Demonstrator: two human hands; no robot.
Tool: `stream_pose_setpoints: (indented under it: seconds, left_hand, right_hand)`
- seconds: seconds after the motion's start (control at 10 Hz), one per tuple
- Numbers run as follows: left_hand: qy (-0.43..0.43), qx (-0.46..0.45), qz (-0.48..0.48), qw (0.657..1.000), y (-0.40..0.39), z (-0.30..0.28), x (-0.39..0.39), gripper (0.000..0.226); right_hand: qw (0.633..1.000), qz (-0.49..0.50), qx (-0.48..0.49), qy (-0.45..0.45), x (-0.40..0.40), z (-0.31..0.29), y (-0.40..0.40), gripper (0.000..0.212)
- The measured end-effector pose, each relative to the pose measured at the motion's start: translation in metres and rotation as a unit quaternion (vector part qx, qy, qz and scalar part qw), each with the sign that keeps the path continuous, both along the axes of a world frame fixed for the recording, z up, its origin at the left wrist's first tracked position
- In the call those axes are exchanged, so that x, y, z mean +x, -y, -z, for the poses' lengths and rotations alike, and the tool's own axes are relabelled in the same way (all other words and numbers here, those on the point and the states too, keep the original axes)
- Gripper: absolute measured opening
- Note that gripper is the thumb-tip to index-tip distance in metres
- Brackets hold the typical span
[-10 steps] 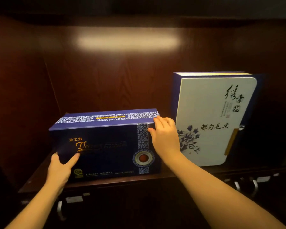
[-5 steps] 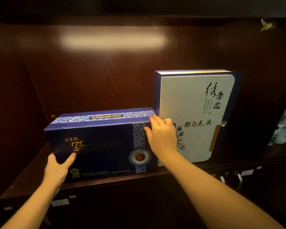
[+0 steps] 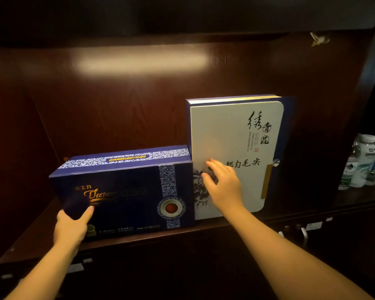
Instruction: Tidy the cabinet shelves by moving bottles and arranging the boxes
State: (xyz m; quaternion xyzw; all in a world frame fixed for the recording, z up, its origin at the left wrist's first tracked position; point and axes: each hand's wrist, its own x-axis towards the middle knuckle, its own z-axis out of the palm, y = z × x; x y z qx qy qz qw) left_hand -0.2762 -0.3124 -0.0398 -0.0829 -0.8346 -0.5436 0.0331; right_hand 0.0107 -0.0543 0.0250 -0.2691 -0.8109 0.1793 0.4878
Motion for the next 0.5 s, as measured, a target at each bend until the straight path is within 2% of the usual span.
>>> stream_pose_setpoints:
  seconds: [0.1, 0.2, 0.3, 0.4, 0.5]
  left_hand:
    - [0.014, -0.038, -0.027, 0.999, -0.012, -0.013, 0.028, 0.083]
    - [-0.002, -0.06, 0.005, 0.998, -0.036, -0.025, 0.076, 0.073]
    - [-0.087, -0.118, 0.051, 0.988, -0.069, -0.039, 0.134, 0.056]
    - [-0.122, -0.121, 0.098, 0.98, -0.108, -0.061, 0.198, 0.05]
    - [-0.129, -0.075, 0.149, 0.978, -0.152, -0.084, 0.251, 0.048]
  right_hand:
    - [0.997, 0.013, -0.075, -0.031, 0.03, 0.0, -0.024, 0.038]
    - [0.99, 0.037, -0.137, -0.02, 0.063, -0.001, -0.052, 0.044]
    - [0.99, 0.052, -0.124, 0.029, 0.094, -0.006, -0.076, 0.048]
    - [0.989, 0.048, -0.123, 0.061, 0.119, -0.015, -0.094, 0.048]
    - [0.988, 0.049, -0.13, 0.067, 0.138, -0.018, -0.107, 0.044]
